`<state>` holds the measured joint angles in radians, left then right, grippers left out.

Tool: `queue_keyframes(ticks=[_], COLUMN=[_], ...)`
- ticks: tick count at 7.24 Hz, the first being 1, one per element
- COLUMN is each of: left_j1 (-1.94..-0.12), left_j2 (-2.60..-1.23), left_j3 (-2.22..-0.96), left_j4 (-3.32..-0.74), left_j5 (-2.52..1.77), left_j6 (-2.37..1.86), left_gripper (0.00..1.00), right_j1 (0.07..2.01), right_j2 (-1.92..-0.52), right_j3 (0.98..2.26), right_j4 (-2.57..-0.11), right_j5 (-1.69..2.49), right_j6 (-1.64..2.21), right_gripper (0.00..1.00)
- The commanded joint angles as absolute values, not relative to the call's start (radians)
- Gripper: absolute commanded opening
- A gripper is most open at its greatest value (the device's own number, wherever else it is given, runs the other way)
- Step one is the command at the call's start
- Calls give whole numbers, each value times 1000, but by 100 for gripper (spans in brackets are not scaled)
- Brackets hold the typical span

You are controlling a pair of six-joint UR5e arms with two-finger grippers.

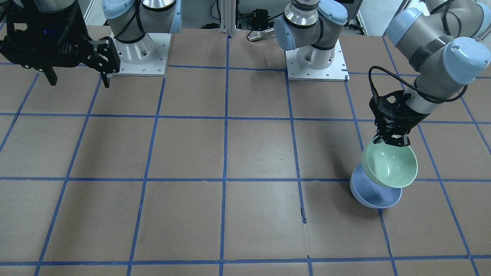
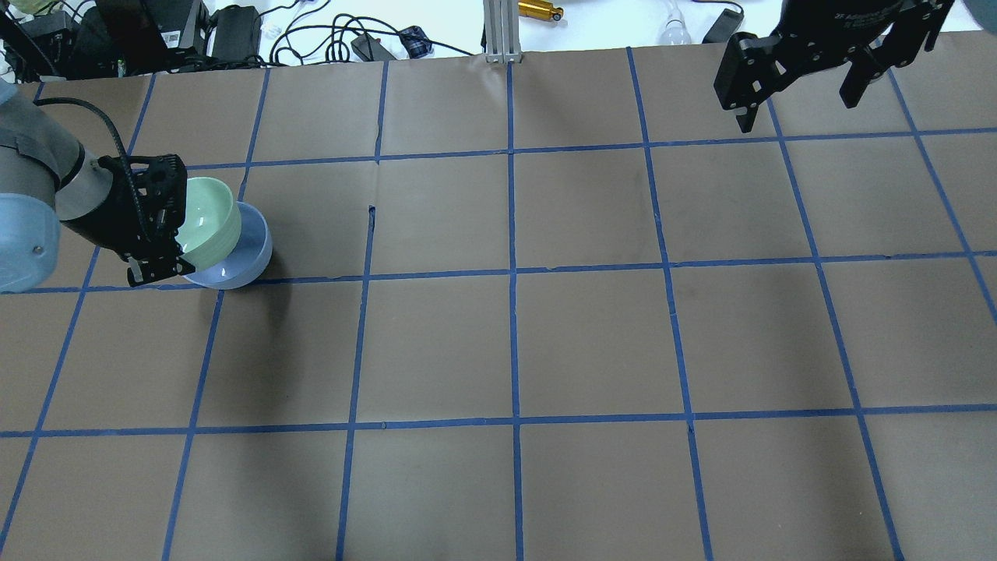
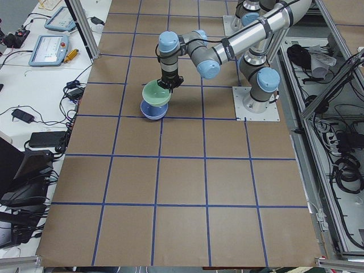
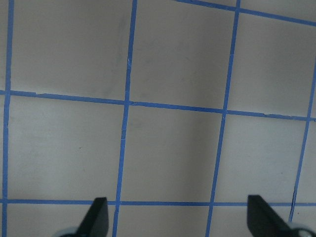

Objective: Stack green bowl on blue bowl
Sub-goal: 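Lower the green bowl into the pale blue bowl with the left gripper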

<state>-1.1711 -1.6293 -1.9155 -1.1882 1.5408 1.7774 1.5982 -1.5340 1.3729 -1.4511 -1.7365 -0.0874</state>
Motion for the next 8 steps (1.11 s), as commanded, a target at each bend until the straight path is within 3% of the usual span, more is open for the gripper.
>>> queue_keyframes(ticks=[1,5,6,7,8], left_j1=[-1166,-1163,-1163,-1163,-1163], left_j2=[-1653,-1658,-1660,-1667,-1674], left_j3=[-1921,-1953,-1965,-1968,-1968], left_j4=[-1143,-1131,-1103,-1094,-1076], left_j5=[1548,1549,1557,1557,1557], left_j6=[1825,1839,1839,1839,1839], left_gripper=[0,0,15,18,30], right_j1=[1597,1598,1597,1598,1597], right_j2=[-1534,-1534,-1534,-1534,-1534], right_j3=[1373,1373,1373,1373,1373], right_j4=[-1451,-1451,-1451,-1451,-1451], right_j5=[-1736,-1736,-1736,-1736,-1736], right_j6=[-87,-87,-87,-87,-87], right_gripper=[100,100,100,100,100])
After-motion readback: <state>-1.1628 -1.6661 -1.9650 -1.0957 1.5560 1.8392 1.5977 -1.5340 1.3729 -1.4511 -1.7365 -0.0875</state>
